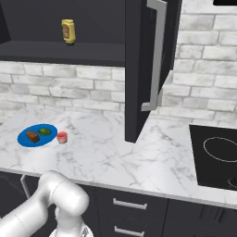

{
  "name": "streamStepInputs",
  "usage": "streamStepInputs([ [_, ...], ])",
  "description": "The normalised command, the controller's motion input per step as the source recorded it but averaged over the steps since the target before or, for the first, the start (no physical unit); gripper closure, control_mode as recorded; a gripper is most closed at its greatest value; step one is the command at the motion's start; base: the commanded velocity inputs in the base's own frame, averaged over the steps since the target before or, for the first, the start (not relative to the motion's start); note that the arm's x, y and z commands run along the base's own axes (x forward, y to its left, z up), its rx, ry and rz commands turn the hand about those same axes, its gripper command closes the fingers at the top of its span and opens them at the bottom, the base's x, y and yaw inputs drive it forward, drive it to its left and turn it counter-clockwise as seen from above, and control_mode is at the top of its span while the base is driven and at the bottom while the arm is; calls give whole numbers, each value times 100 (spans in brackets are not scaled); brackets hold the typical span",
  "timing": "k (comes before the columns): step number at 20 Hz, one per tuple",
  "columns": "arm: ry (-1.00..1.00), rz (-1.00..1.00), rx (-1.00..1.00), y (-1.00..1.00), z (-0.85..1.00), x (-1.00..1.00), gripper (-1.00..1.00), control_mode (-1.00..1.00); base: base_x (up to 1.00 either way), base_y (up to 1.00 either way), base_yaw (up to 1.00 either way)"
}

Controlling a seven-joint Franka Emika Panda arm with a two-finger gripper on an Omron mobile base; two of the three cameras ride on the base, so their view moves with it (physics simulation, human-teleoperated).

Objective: Pick the avocado and bread from the counter and place them on the plate. Then pick the jam from the cabinet and place it next to the plate. Lastly close the cabinet door.

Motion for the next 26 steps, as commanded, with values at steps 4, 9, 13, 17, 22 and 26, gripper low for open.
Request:
streamStepInputs([
  [4, 10, -5, -3, 28, 0, 22, -100, -100, 0, 0, 0],
  [9, 11, -4, -5, 31, 0, 23, -100, -100, 0, 0, 0],
  [13, 12, -2, -8, 33, 0, 23, -100, -100, 0, 0, 0],
  [17, 12, -1, -9, 34, 0, 24, -100, -100, 0, 0, 0],
  [22, 13, 0, -10, 32, 0, 25, -100, -100, 0, 0, 0],
  [26, 11, 0, -9, 30, 0, 19, -100, -100, 0, 0, 0],
])
